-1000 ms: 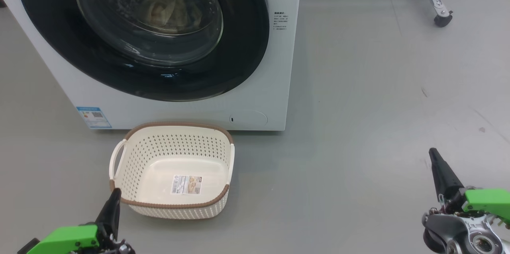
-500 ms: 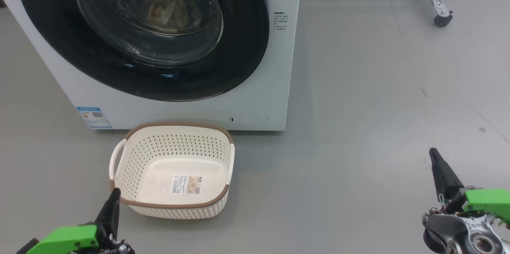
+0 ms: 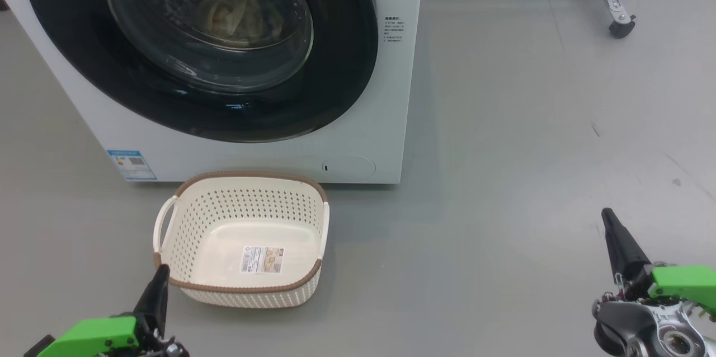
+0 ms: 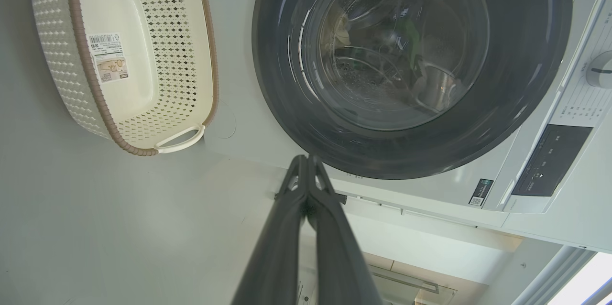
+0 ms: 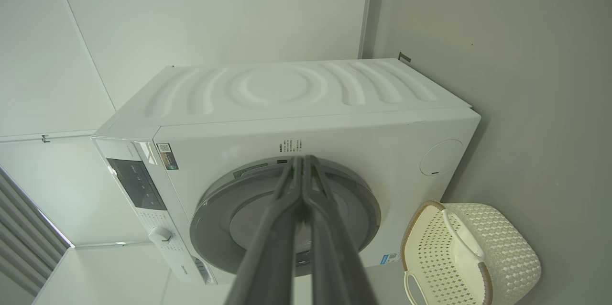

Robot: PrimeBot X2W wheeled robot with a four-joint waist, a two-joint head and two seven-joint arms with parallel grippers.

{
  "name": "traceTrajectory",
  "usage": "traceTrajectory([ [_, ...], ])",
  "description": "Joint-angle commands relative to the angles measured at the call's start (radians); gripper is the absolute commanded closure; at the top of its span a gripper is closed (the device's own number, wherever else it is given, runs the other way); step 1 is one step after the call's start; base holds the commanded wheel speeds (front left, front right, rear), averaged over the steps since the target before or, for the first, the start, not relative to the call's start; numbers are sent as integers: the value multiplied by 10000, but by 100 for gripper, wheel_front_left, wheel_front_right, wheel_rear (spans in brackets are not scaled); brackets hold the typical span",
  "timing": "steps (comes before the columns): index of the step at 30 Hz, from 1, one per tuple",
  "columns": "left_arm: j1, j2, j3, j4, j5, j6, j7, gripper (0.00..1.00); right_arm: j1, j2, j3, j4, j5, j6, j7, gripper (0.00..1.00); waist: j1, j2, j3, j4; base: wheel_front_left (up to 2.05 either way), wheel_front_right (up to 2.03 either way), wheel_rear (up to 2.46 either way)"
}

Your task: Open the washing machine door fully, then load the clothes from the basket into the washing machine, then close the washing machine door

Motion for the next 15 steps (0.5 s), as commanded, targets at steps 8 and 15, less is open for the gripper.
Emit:
traceTrajectory([
  [8,-513,83,379,-273,98,-69,63,100,-576,-74,148,-313,-65,-29,63,100,0,0,0,0,0,0,0],
  [15,-513,81,382,-273,101,-69,66,100,-576,-70,142,-313,-70,-29,67,100,0,0,0,0,0,0,0],
])
